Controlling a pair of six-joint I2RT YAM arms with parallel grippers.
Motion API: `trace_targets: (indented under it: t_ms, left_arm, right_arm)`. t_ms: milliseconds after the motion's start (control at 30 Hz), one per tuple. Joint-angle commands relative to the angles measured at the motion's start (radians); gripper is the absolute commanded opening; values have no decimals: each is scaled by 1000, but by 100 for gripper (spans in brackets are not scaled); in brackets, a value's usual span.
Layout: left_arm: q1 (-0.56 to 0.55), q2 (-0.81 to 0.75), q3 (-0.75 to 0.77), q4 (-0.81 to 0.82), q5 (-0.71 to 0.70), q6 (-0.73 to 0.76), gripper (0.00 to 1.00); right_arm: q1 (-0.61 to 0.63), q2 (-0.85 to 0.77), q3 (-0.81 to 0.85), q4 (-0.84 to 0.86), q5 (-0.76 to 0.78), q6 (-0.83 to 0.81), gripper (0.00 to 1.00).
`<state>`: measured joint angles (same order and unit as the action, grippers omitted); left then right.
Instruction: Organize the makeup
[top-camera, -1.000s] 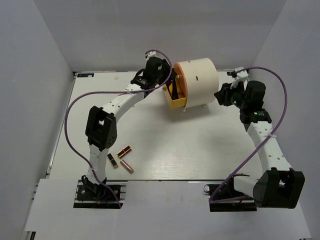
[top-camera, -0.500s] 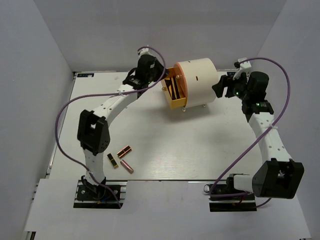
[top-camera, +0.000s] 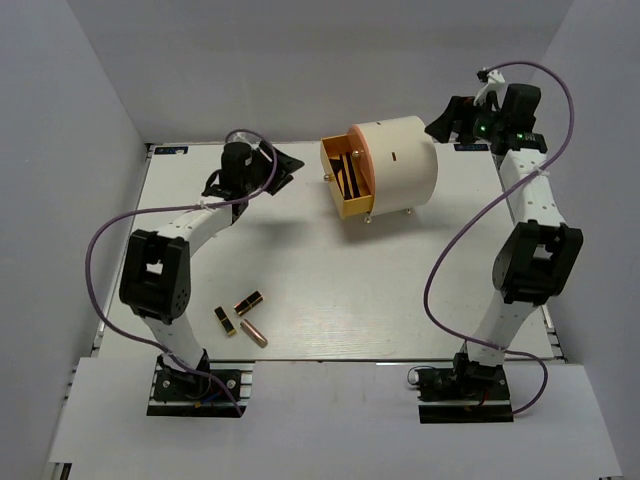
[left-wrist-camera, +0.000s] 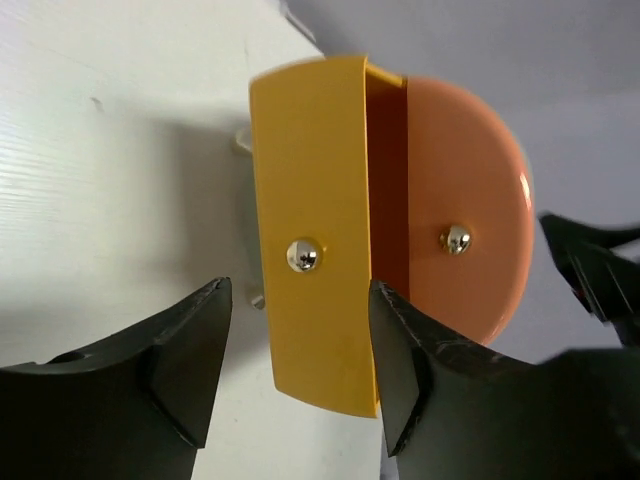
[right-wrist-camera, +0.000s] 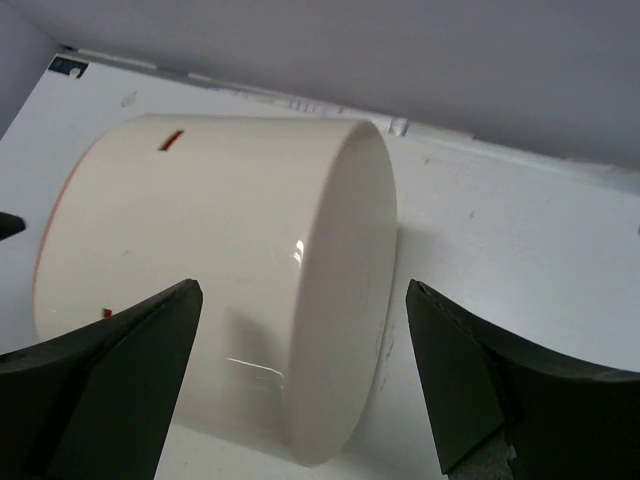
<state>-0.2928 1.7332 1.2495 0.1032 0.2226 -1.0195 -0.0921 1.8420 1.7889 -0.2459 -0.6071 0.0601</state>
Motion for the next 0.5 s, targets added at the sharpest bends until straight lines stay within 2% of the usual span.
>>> trace_targets:
  t_ms: [0, 167, 333, 467]
  left_arm:
    - [4, 66, -7, 202, 216, -85, 67]
    - [4, 225, 77, 320, 339, -163, 68]
    - [-14, 316, 155, 348, 374, -212, 64]
    - [-23, 380, 195, 391, 397, -244, 63]
  right_arm:
    - [-8, 48, 64, -76, -117, 40, 88]
    - [-23, 86, 44, -44, -180, 70, 81]
    - [-32, 97, 9, -10, -272, 110, 67]
    - [-32, 97, -19, 5, -315, 122, 63]
